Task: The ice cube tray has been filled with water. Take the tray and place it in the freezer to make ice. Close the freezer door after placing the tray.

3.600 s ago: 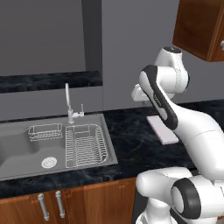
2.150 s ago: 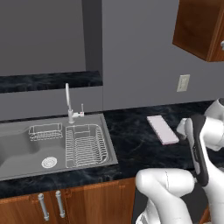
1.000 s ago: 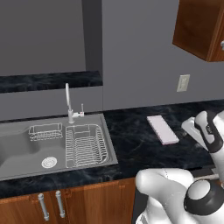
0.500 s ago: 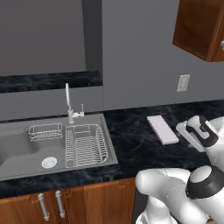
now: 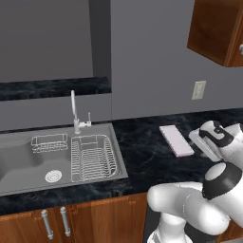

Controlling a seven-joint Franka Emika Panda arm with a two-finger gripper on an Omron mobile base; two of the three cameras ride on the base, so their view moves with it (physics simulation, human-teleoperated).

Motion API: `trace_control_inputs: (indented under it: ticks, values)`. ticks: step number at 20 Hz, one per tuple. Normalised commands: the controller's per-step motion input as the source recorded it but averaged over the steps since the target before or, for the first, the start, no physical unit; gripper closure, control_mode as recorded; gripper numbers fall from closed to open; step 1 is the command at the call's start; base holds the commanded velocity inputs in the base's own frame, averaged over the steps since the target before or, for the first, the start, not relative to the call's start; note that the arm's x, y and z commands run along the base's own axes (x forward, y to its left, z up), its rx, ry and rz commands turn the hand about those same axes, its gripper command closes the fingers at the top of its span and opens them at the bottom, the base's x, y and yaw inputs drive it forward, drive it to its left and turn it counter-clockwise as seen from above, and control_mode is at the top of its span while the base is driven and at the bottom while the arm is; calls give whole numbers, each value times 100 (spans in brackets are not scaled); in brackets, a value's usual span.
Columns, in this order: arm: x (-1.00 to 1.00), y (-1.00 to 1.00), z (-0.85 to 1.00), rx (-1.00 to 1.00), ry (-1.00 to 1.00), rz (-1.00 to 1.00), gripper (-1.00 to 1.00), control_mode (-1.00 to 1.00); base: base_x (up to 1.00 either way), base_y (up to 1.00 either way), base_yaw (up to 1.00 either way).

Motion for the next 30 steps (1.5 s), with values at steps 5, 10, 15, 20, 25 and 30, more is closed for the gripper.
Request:
trace_control_inputs:
  ticks: [5, 10, 15, 20, 25, 30]
  values:
    - [19, -2, -2, 1, 0, 2, -100, -100, 0, 0, 0]
    - [22, 0, -11, 0, 0, 4, -100, -100, 0, 0, 0]
    - [10, 0, -20, 0, 0, 5, -100, -100, 0, 0, 0]
    - [0, 0, -36, 1, -1, 5, -100, -100, 0, 0, 0]
    - [2, 0, -28, 1, 0, 4, -100, -100, 0, 0, 0]
    - [4, 2, -18, 0, -2, 4, -100, -100, 0, 0, 0]
